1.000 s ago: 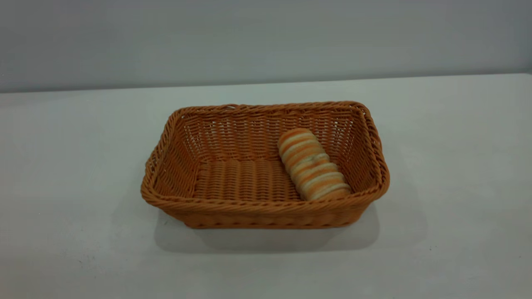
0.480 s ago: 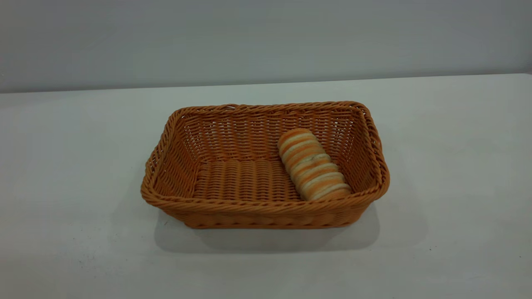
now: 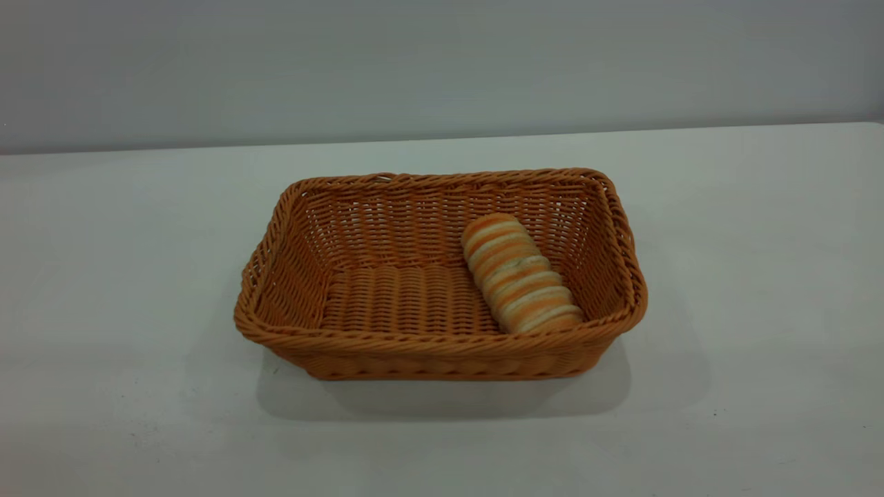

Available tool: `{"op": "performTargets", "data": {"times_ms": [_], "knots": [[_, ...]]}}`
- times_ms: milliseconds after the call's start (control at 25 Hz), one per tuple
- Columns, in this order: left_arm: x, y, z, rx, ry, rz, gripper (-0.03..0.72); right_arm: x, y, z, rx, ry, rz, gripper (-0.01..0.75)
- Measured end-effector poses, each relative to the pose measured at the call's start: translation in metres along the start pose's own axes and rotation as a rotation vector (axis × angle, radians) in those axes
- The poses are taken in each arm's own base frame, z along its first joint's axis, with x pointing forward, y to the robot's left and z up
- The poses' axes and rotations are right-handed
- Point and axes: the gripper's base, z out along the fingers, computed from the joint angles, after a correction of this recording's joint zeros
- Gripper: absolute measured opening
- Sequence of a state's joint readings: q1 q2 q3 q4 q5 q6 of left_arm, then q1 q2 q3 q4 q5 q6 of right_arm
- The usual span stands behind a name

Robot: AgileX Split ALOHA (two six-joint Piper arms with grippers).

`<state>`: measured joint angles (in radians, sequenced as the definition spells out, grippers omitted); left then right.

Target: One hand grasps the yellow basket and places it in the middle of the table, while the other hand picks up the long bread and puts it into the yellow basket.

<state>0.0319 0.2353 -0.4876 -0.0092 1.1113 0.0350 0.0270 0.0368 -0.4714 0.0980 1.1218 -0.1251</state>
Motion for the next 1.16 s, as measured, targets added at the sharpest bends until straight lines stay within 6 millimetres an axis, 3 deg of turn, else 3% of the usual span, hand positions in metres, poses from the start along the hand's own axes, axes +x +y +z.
{"op": "performTargets", "data": {"times_ms": [360, 1160], "knots": [[0.028, -0.001, -0.021, -0.026, -0.228, -0.019, 0.582, 0.005, 0.001, -0.006, 0.008, -0.045, 0.002, 0.548], [0.029, -0.001, -0.021, -0.028, -0.235, -0.019, 0.582, 0.005, 0.001, -0.006, 0.008, -0.045, 0.002, 0.548]]}}
